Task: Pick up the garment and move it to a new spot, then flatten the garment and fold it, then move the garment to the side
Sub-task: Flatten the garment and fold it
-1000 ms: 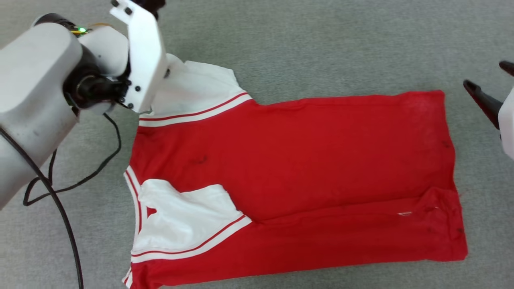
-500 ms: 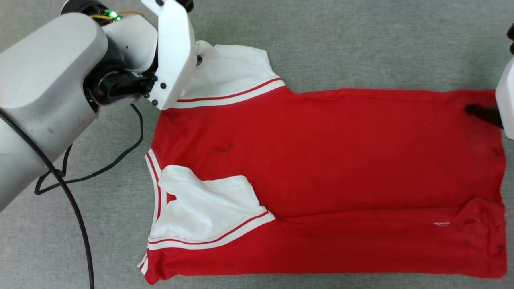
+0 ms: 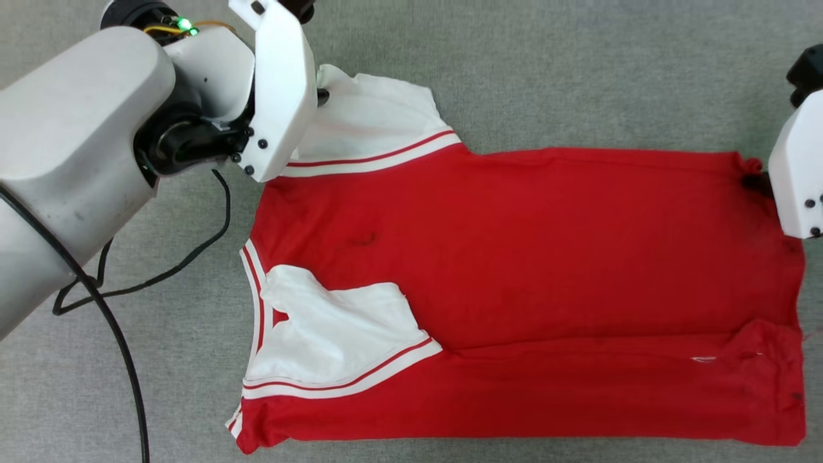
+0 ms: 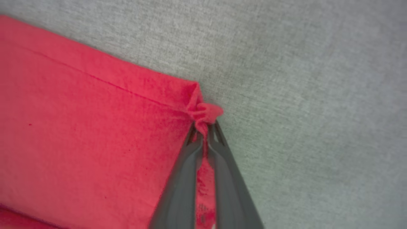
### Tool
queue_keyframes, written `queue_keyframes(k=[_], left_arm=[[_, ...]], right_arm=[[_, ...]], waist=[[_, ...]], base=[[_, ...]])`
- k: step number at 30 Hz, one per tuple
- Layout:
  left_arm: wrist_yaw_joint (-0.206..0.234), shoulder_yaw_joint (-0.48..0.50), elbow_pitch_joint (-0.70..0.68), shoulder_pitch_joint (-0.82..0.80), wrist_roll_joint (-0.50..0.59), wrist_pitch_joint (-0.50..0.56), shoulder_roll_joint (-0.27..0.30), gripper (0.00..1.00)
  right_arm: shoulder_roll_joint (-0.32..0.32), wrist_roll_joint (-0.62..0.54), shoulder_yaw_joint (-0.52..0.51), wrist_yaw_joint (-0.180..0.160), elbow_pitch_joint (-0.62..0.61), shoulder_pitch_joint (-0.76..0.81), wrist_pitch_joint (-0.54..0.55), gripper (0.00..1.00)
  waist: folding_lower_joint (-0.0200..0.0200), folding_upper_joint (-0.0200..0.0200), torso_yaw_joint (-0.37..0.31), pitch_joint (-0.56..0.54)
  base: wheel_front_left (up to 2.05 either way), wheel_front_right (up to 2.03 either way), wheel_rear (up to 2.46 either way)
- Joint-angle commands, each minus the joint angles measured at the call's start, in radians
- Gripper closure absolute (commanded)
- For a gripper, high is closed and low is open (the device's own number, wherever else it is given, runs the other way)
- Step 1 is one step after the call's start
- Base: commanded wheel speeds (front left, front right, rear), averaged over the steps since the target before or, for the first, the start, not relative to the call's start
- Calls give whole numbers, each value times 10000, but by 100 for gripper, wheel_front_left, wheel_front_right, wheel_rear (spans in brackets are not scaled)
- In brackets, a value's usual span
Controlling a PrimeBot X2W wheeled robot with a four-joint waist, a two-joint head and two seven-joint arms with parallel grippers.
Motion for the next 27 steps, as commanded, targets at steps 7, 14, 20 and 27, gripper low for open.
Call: queue_keyframes(k=[7, 14, 20, 27], left_arm=[[-11, -19, -399, 561, -92, -341, 286, 100], [-11, -25, -1332, 1649, 50, -357, 907, 100], [-11, -21, -2373, 3159, 380, -360, 1690, 100], [-11, -25, -3019, 4467, 512, -557, 2299, 100]], right_arm=[[-223, 302, 300, -6, -49, 556, -891, 100], [-850, 834, 395, -6, -314, 1550, -1920, 100], [-1301, 1258, 625, -4, -898, 2950, -2908, 100], [-1524, 1461, 828, -6, -1434, 4054, -3545, 100]], waist=[[0, 0, -79, -1171], [0, 0, 43, -2117], [0, 0, 146, -2848], [0, 0, 128, -3348]], base=[[0, 0, 0], [0, 0, 0], [0, 0, 0], [0, 0, 0]])
